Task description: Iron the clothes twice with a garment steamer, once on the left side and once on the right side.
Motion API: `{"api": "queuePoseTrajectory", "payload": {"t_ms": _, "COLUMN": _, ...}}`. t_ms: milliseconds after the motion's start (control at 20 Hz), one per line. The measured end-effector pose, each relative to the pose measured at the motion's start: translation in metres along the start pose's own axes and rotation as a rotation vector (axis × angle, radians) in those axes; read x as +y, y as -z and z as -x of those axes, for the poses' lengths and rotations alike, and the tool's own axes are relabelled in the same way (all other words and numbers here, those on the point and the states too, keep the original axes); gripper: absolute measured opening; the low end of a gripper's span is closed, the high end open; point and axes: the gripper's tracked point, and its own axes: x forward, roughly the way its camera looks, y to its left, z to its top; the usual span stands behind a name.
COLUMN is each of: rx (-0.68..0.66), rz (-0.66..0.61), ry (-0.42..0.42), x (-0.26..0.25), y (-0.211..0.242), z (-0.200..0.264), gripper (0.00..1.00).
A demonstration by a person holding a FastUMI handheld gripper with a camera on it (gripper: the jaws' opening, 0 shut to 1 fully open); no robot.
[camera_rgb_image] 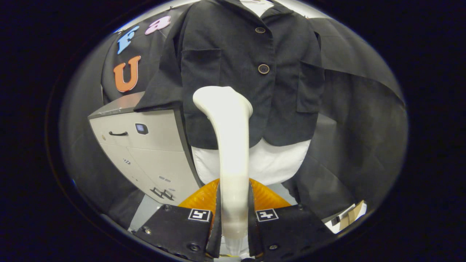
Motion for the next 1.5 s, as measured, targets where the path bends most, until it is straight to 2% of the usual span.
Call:
{"api": "queuePoseTrajectory", "payload": {"t_ms": 300, "rx": -0.034, "rz": -0.086, "ry": -0.046, "x": -0.008, "y": -0.023, "z": 0.02, "gripper": 0.32}}
{"api": "queuePoseTrajectory", "payload": {"t_ms": 500, "rx": -0.11, "rz": -0.138, "ry": -0.052, "x": -0.032, "y": -0.058, "z": 0.062, "gripper": 0.32}}
{"api": "queuePoseTrajectory", "payload": {"t_ms": 850, "rx": -0.25, "rz": -0.201, "ry": -0.025, "x": -0.1, "y": -0.142, "z": 0.098, "gripper": 0.32}}
{"api": "queuePoseTrajectory", "payload": {"t_ms": 1150, "rx": -0.338, "rz": -0.256, "ry": -0.011, "x": -0.132, "y": -0.224, "z": 0.1, "gripper": 0.32}}
{"api": "queuePoseTrajectory", "payload": {"t_ms": 1500, "rx": -0.414, "rz": -0.253, "ry": -0.007, "x": -0.133, "y": -0.296, "z": 0.092, "gripper": 0.32}}
